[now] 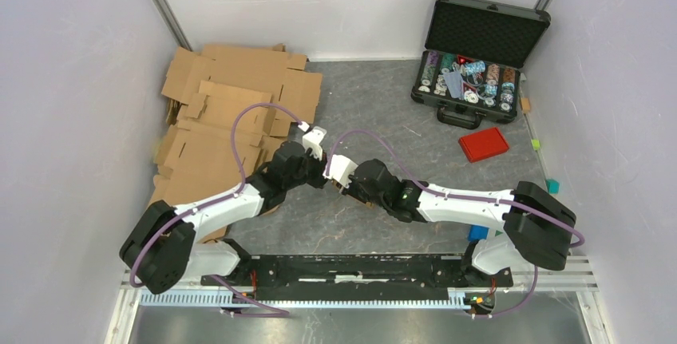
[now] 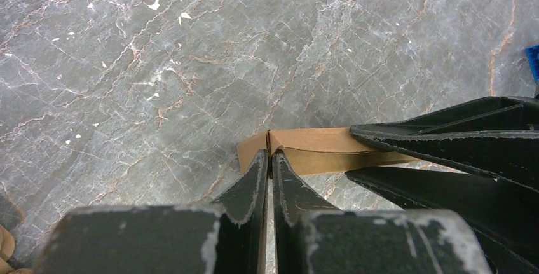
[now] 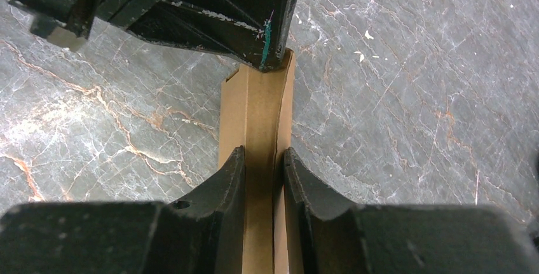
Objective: Fold the paper box
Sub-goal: Close the paper box at the center of the board.
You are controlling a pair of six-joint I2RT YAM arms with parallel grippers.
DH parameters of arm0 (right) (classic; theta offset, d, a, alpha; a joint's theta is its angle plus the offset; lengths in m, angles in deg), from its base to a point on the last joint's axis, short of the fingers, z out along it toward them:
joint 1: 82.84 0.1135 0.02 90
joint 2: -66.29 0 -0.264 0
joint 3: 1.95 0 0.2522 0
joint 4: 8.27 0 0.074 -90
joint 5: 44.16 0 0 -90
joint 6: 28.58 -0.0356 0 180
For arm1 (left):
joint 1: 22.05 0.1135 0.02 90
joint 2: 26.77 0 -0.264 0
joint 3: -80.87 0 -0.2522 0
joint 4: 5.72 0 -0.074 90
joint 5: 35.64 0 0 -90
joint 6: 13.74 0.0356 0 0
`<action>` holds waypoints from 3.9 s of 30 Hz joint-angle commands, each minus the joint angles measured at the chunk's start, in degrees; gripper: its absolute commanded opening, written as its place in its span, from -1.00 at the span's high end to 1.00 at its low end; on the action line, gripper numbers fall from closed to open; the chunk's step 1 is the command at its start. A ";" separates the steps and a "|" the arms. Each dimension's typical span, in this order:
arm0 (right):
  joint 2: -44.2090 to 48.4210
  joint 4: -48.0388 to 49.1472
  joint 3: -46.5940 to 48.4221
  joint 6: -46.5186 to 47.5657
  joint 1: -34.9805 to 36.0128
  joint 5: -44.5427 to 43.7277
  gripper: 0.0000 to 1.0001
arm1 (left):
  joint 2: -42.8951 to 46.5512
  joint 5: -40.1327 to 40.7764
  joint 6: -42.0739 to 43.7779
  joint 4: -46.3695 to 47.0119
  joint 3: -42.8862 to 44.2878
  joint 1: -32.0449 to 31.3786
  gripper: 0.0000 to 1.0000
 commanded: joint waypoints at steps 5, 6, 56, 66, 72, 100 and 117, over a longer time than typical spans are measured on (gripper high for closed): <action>-0.34 -3.41 2.30 1.05 -0.55 2.37 0.58 | 0.95 5.26 5.14 -2.38 2.03 -1.15 0.92; -0.40 -3.84 2.46 1.44 -0.70 2.55 0.58 | 1.04 5.44 5.31 -2.52 2.05 -1.24 0.93; -1.48 -4.27 3.31 4.56 -3.01 8.93 0.57 | 4.64 -8.01 -7.76 7.83 -1.58 5.39 0.00; -2.01 -3.96 3.40 4.47 -2.94 9.46 0.57 | 1.90 -7.76 -4.98 3.37 0.33 5.43 0.41; -2.21 -4.09 3.53 4.47 -2.98 9.33 0.57 | 3.15 -8.42 -2.61 1.46 0.01 5.41 0.72; -3.25 -5.27 4.81 4.12 -2.96 9.15 0.57 | 6.09 -2.71 1.33 -2.91 -0.77 3.32 0.54; -3.54 -5.25 4.98 3.94 -2.98 10.02 0.57 | 0.71 -5.91 1.98 -0.98 3.09 3.32 0.50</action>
